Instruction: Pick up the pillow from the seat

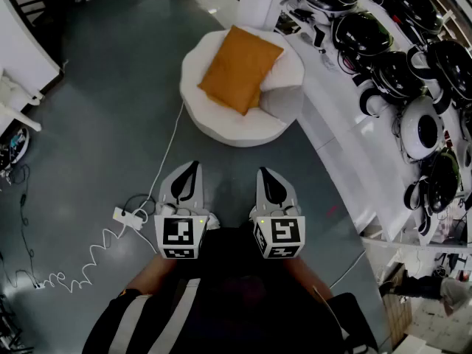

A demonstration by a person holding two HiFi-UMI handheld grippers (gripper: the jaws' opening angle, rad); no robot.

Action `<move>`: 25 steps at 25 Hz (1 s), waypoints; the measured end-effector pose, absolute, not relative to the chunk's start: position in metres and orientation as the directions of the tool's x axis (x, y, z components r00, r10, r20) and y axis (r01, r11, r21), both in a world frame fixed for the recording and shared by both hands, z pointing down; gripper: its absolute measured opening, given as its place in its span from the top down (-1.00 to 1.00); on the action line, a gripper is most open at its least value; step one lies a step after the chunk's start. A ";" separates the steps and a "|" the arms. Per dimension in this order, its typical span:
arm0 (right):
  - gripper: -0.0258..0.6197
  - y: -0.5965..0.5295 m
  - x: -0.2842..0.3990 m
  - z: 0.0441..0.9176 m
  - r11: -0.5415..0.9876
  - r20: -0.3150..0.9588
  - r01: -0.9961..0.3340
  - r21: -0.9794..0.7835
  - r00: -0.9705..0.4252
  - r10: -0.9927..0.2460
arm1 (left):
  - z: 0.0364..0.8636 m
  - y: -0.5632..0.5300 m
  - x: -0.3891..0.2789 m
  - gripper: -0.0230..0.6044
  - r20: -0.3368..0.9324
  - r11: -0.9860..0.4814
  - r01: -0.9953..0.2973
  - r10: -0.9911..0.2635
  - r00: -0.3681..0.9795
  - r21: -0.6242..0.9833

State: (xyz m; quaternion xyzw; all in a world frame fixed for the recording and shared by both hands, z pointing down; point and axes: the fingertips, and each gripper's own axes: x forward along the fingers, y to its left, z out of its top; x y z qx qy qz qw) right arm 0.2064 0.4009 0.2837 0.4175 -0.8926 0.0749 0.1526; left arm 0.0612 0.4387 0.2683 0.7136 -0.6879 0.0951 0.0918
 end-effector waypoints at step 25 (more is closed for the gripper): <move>0.92 0.377 0.168 0.284 0.695 0.335 -0.716 -0.065 -0.671 -0.661 | 0.269 0.437 0.023 0.91 0.271 0.052 -0.999 -0.961 -0.048 0.007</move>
